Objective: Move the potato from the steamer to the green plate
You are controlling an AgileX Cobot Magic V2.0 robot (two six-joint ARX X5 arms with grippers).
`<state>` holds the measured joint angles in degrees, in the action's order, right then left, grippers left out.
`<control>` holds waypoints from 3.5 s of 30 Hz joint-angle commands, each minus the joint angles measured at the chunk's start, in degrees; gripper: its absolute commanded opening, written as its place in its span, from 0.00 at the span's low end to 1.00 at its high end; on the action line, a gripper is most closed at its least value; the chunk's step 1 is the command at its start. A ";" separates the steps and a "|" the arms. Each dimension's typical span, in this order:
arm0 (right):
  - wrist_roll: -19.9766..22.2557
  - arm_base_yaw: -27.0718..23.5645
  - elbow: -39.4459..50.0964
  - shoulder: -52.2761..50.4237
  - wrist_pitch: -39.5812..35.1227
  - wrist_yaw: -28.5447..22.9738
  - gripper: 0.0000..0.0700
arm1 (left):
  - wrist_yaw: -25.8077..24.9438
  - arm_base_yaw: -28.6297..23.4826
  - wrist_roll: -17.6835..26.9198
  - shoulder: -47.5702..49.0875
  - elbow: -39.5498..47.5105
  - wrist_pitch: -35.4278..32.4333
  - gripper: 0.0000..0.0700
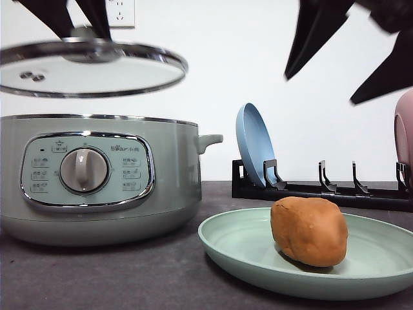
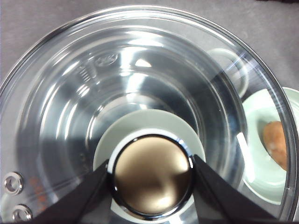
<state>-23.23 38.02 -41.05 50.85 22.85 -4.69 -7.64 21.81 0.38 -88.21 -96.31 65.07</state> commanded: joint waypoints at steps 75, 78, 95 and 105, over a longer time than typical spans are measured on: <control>2.89 -0.32 -1.21 -4.15 4.23 4.63 0.87 | 0.54 3.08 -1.52 5.15 -1.79 -1.12 0.80; 2.90 -0.32 -1.21 -4.15 4.90 9.79 0.87 | -2.36 3.10 -1.53 8.15 -1.79 0.73 0.79; 3.12 -0.30 -1.21 -4.15 7.62 20.98 0.00 | -4.68 3.10 -1.51 14.06 -1.79 7.08 0.01; 3.11 -0.30 -1.21 -4.15 6.29 20.98 0.00 | -4.66 3.07 -1.48 14.06 -1.79 7.07 0.01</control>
<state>-20.80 37.39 -41.32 46.48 29.70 16.29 -12.16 24.62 -0.99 -73.82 -96.92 72.36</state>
